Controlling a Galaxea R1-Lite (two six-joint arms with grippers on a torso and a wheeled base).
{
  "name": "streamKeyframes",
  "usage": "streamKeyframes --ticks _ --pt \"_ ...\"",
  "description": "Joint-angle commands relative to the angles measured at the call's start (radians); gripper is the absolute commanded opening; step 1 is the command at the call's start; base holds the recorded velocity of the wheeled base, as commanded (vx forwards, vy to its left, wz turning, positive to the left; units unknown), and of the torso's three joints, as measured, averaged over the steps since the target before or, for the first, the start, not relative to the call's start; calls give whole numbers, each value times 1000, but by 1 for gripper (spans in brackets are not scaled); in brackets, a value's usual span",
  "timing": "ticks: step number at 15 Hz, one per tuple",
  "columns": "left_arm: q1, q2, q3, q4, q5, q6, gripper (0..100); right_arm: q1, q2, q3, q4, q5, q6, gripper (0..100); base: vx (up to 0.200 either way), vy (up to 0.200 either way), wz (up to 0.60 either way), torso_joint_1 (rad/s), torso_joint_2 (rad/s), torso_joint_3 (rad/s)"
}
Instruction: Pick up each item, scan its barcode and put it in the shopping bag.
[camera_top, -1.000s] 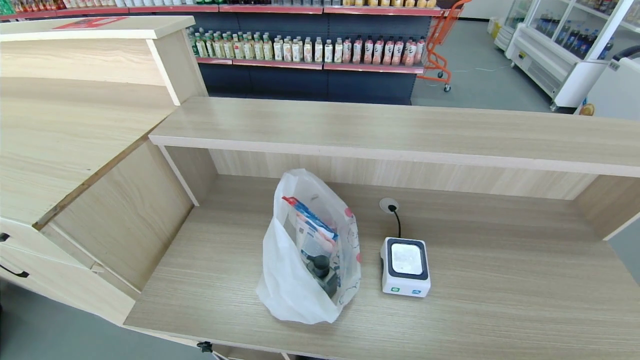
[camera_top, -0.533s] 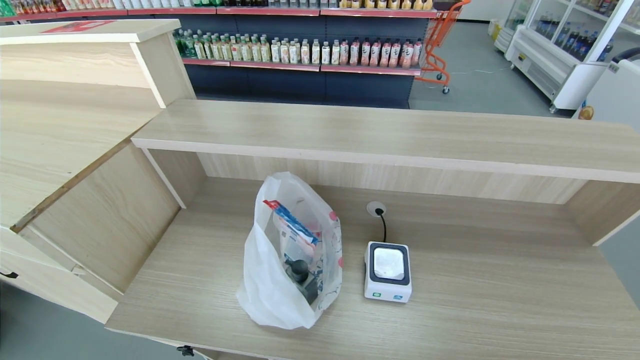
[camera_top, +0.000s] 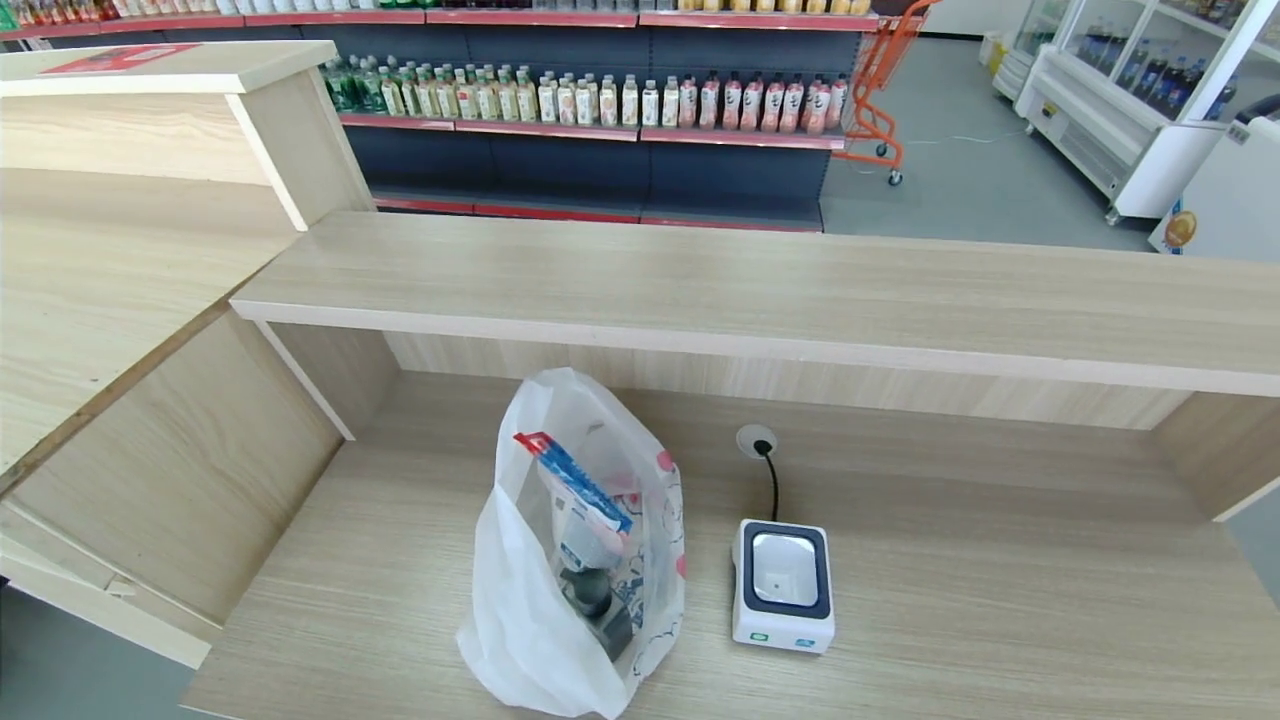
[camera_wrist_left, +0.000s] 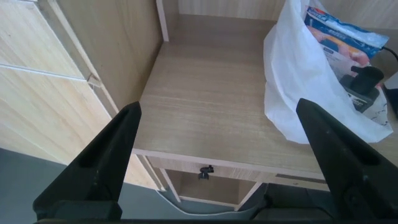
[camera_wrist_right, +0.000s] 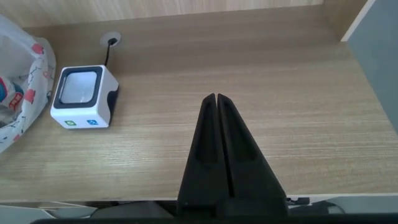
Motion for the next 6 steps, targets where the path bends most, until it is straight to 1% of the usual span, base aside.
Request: streamKeyframes --ticks 1,6 --pt "-1 0 0 0 0 0 100 -1 3 0 0 0 0 0 0 0 0 0 0 0" --pt "-1 0 0 0 0 0 100 -1 3 0 0 0 -1 0 0 0 0 0 0 0"
